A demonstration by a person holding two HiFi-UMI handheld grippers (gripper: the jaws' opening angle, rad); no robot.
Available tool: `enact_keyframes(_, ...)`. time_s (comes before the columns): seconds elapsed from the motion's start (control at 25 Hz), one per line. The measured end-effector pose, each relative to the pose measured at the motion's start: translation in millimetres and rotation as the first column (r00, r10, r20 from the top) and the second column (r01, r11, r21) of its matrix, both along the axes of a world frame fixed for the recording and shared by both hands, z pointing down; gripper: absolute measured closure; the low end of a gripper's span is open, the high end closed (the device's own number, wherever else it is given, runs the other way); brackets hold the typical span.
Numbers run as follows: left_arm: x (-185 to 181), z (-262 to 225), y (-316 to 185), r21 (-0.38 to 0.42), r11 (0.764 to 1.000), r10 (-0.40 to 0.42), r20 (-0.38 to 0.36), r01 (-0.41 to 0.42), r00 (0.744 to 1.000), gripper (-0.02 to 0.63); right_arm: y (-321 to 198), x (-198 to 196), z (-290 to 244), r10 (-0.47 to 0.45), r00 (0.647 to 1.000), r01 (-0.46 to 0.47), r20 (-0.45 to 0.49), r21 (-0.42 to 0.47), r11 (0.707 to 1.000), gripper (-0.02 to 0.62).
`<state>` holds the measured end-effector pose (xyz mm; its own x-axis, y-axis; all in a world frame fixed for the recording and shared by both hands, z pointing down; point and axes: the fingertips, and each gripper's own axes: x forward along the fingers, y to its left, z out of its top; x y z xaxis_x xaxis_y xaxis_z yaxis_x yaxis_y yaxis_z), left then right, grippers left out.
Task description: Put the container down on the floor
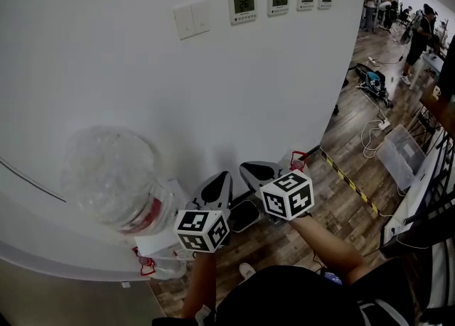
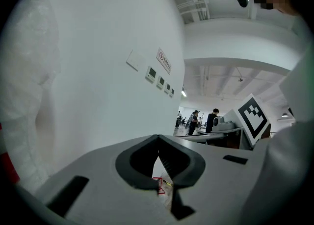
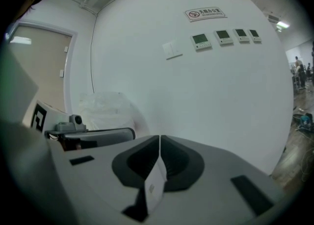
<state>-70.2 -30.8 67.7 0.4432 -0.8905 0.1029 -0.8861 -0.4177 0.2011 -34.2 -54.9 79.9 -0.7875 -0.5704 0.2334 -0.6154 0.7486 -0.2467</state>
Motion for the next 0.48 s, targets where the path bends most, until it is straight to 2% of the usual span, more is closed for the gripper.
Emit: enact_keyframes(0.48,37,-9,22,0.009,0.997,-0.082,0.029,0.082,0.996,0.592,18,41,-5,-0.06,0.998,0.059,0.015,0.022,0.998,0.563)
